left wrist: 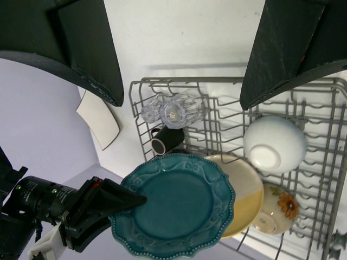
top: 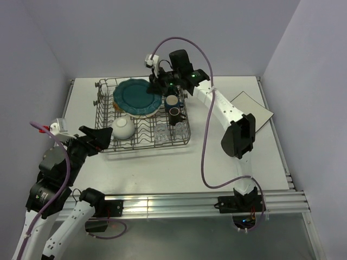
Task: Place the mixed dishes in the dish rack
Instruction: Insert the plate into the dish rack
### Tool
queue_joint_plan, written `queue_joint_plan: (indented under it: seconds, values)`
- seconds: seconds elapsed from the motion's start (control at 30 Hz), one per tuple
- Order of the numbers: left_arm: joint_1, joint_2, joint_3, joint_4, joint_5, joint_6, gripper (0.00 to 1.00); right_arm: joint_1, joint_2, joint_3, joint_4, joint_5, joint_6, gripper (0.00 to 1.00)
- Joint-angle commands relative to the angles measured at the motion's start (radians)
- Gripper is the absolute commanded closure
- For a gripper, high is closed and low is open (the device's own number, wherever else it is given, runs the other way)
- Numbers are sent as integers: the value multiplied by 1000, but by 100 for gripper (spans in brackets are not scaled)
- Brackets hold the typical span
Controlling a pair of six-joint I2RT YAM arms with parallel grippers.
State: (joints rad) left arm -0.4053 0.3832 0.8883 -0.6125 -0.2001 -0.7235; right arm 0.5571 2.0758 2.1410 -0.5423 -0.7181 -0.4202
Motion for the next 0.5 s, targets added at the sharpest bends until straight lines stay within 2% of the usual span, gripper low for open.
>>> queue_joint_plan:
  seconds: [0.0, 0.27, 0.47]
  values:
    - [0, -9, -23, -26, -28, -25, 5, 10, 9, 80, 150, -21, -192, 100]
    - [0, -4, -42, 5, -33, -14, 4, 12, 93, 125, 159, -72, -325, 100]
    - [0, 3, -49, 11, -30, -13, 4, 13, 159, 174, 154, -75, -338, 100]
